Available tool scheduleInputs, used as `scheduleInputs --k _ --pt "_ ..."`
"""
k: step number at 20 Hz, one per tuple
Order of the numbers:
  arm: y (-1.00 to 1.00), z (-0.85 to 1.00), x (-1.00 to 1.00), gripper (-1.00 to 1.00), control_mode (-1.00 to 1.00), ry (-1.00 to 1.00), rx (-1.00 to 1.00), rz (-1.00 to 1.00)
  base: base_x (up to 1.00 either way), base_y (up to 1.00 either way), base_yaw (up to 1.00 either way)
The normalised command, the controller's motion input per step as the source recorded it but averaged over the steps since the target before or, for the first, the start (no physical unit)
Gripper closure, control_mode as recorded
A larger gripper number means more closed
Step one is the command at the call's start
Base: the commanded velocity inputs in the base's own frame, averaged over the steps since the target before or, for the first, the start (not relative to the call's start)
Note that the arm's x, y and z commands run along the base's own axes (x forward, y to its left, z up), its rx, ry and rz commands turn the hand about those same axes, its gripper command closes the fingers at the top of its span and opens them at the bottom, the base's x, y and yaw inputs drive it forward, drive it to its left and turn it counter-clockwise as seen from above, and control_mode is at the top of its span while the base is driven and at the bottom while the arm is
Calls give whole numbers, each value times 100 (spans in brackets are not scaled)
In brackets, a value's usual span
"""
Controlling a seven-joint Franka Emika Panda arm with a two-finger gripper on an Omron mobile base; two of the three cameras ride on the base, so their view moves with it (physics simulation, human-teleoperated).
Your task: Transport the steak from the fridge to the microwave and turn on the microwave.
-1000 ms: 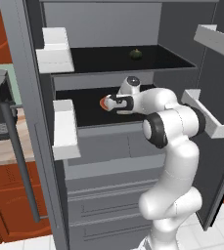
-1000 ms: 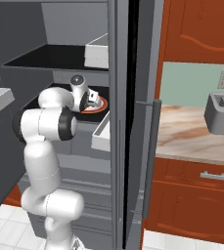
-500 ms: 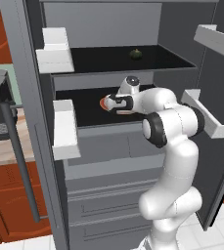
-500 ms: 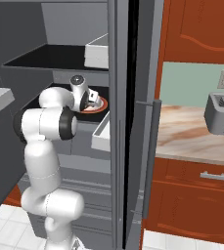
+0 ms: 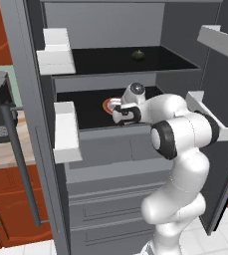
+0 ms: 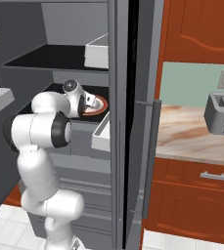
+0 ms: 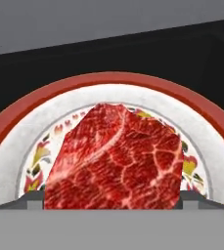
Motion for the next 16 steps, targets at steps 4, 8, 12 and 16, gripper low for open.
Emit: scheduleInputs --k 4,8,12,16 --pt "-1 1 -81 100 -100 -49 1 -5 0 0 0" --pt "-13 32 -72 100 -100 -24 11 0 0 0 0" --pt "-2 63 -64 100 -100 0 16 0 0 0 0" --pt "0 98 -40 100 -100 9 18 0 0 0 0"
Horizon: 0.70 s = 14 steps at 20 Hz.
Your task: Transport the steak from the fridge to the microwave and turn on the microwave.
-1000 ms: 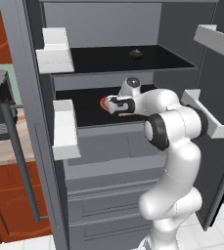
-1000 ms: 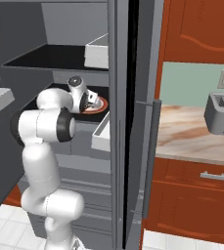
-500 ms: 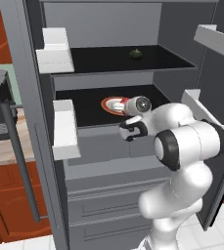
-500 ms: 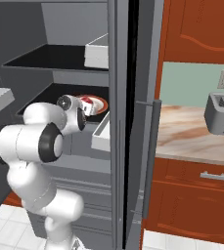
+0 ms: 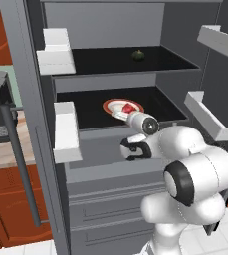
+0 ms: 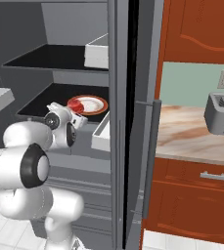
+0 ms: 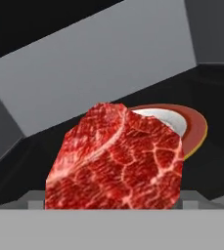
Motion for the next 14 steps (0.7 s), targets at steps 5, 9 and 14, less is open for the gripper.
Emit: scheduleInputs --k 5,9,14 --pt "0 98 -53 100 -100 16 19 0 0 0 0" --pt "0 75 -88 100 -100 19 14 0 0 0 0" --pt "0 27 -100 100 -100 17 2 0 0 0 0"
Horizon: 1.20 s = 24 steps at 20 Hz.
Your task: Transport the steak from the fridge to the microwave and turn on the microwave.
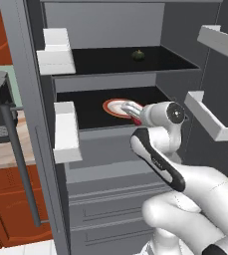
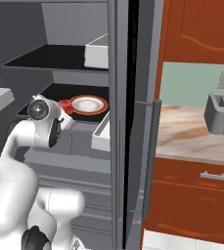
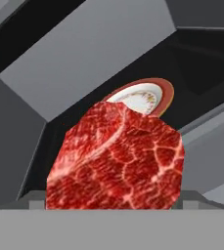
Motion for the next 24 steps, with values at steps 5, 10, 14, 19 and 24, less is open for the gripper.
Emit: scheduleInputs --k 5,10,14,19,24 --pt "-4 0 -100 100 -100 8 -7 0 0 0 0" --pt "-31 -1 -87 100 -100 0 -5 0 0 0 0" --pt "-46 -12 -59 100 -100 0 0 0 0 0 0" --pt "-37 -38 -34 100 -100 -1 -2 0 0 0 0" --pt "-1 -36 -1 100 -100 0 -10 0 0 0 0"
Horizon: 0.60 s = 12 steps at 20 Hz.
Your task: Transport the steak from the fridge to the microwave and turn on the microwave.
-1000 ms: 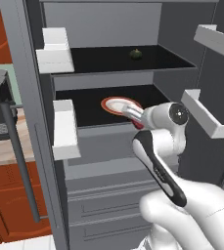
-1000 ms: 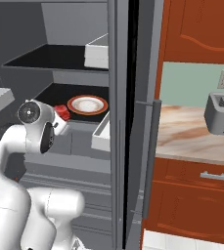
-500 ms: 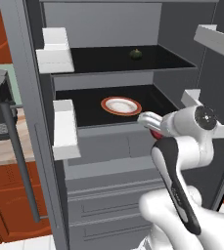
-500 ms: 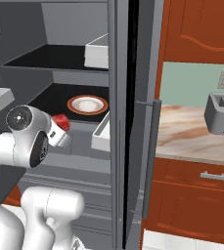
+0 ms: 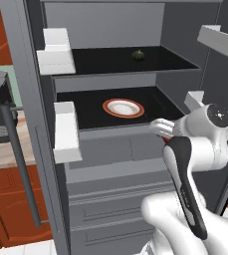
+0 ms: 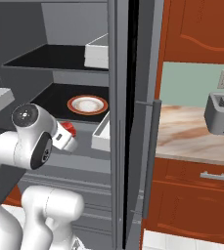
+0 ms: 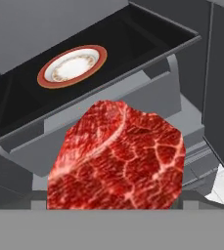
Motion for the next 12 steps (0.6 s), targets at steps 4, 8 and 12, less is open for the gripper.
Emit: scheduleInputs --k 4,8,12 --pt "0 -9 0 100 -100 -2 -7 0 0 0 0" --pt "0 -6 0 100 -100 -2 -6 0 0 0 0" --pt "2 -1 0 100 -100 -6 -6 0 0 0 0"
